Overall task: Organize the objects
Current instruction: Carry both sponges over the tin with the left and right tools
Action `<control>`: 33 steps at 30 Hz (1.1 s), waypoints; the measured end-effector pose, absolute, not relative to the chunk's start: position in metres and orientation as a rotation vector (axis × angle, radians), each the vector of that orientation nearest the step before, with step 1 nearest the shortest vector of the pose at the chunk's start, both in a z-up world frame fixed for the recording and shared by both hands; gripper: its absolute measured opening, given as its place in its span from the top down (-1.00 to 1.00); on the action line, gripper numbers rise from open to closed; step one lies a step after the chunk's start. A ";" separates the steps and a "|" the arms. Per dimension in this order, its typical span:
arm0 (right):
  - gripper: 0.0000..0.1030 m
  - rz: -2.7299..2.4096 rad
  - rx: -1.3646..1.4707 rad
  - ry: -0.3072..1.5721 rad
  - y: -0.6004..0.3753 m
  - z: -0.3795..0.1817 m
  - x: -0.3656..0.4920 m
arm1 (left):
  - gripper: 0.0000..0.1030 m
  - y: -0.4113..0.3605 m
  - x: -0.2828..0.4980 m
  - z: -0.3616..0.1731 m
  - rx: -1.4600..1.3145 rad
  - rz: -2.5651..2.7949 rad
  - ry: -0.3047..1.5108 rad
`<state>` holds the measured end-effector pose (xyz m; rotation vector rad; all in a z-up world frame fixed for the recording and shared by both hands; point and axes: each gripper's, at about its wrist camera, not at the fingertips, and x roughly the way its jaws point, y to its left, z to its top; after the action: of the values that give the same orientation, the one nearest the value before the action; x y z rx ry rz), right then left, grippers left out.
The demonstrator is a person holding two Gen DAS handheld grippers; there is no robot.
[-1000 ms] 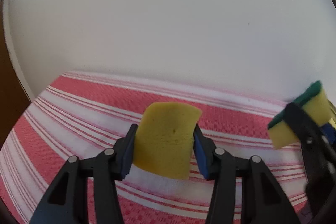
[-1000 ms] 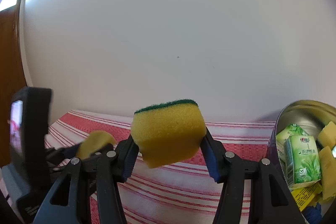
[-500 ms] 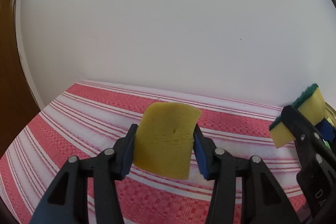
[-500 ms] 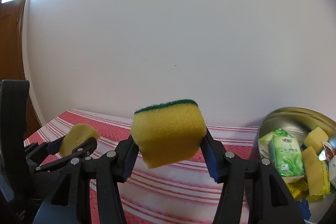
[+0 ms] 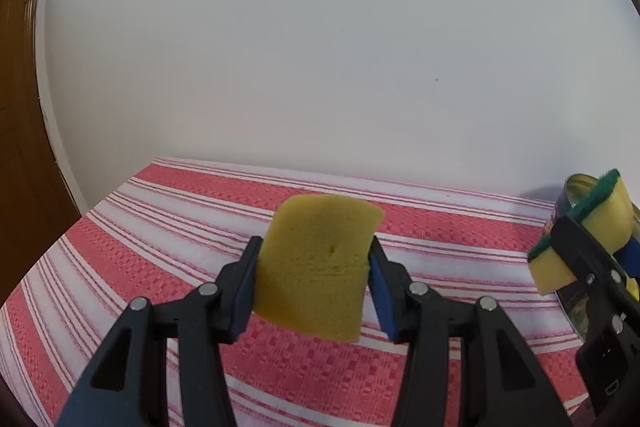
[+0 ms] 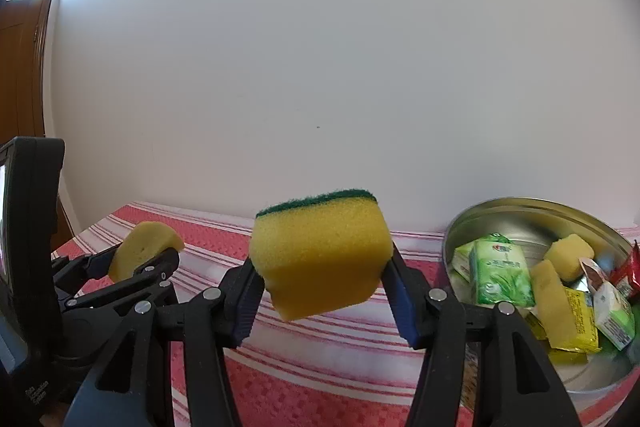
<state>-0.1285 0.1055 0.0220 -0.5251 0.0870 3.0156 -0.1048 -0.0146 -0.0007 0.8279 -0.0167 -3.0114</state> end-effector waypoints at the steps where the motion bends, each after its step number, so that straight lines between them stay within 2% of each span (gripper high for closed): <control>1: -0.13 3.015 -0.525 0.087 0.106 0.022 -0.127 | 0.04 -0.014 -0.103 0.000 0.824 -3.012 -0.016; 15: -0.13 3.016 -0.520 0.089 0.136 0.028 -0.094 | 0.04 -0.016 -0.089 -0.008 0.799 -3.012 -0.002; 33: -0.13 2.987 -0.509 0.069 0.173 0.033 -0.053 | 0.04 0.023 -0.055 -0.003 0.772 -3.047 -0.035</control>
<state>-0.0534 0.1732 0.0327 -0.5085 0.0689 2.9865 -0.0549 0.0231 -0.0031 0.7723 -0.0348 -3.0467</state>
